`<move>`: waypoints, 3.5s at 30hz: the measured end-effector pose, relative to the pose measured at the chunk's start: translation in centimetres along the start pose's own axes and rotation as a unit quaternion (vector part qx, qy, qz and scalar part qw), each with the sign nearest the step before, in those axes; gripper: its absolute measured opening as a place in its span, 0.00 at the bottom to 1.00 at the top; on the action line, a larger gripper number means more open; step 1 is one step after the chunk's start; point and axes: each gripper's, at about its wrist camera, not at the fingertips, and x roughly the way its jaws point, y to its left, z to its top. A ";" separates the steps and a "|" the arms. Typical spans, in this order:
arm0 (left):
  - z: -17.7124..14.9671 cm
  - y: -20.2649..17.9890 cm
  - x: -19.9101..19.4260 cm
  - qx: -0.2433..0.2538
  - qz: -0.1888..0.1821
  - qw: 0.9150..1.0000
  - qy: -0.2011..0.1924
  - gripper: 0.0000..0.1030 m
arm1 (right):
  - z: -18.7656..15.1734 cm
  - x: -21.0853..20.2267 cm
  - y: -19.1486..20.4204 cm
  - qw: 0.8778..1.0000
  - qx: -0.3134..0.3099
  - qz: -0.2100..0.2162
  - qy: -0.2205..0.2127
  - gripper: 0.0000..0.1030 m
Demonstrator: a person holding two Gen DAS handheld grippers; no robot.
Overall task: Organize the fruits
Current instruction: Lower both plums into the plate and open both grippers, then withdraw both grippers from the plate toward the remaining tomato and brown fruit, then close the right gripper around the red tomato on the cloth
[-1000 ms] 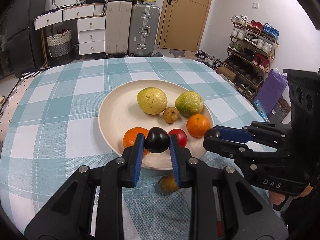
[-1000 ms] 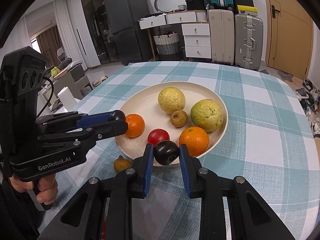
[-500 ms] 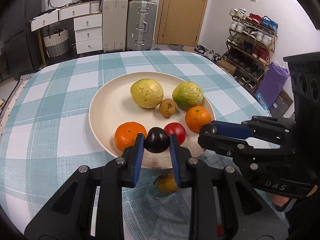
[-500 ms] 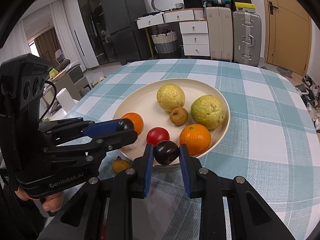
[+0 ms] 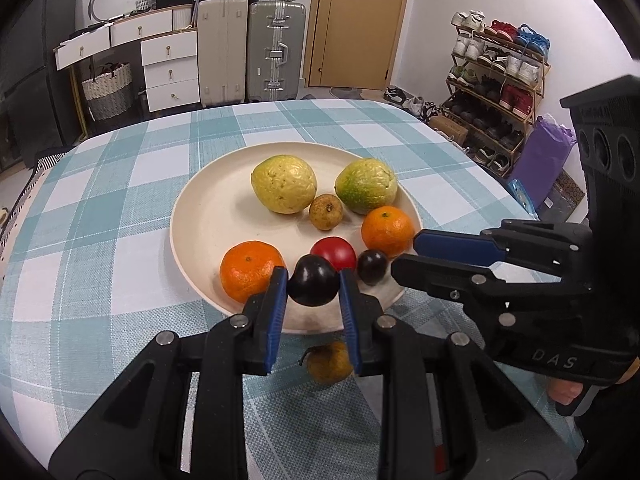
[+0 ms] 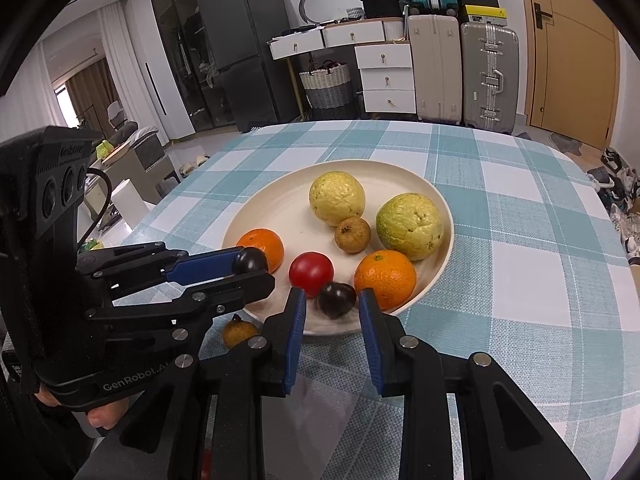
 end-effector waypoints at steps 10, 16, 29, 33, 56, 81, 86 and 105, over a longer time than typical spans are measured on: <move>0.1 0.9 -1.8 -0.013 0.017 1.000 -0.013 0.32 | -0.6 -1.5 -0.2 1.000 -0.007 -0.019 -0.009 0.42; -0.4 1.6 -4.2 -0.018 0.026 0.999 -0.033 0.68 | -1.2 -2.0 -0.2 1.000 -0.004 -0.027 -0.001 0.62; -2.4 1.6 -7.4 -0.029 0.035 0.998 -0.041 0.99 | -2.3 -2.9 0.0 0.999 0.017 -0.034 0.012 1.00; -3.0 1.6 -7.8 -0.031 0.041 0.998 -0.036 0.99 | -2.9 -2.9 0.6 0.999 0.002 -0.045 0.023 1.00; -8.2 2.0 -9.2 -0.063 0.046 0.997 0.001 0.99 | -7.0 -4.3 3.9 0.998 -0.040 0.004 0.054 1.00; -9.0 0.2 -7.7 -0.040 0.038 0.998 0.026 0.99 | -8.9 -2.8 7.0 0.987 -0.094 0.092 0.088 0.59; -8.9 0.0 -7.5 -0.037 0.038 0.998 0.028 0.99 | -9.0 -2.8 7.3 0.986 -0.102 0.094 0.087 0.49; -8.9 -0.1 -7.3 -0.036 0.037 0.998 0.030 0.99 | -9.2 -3.0 7.0 0.987 -0.107 0.092 0.080 0.30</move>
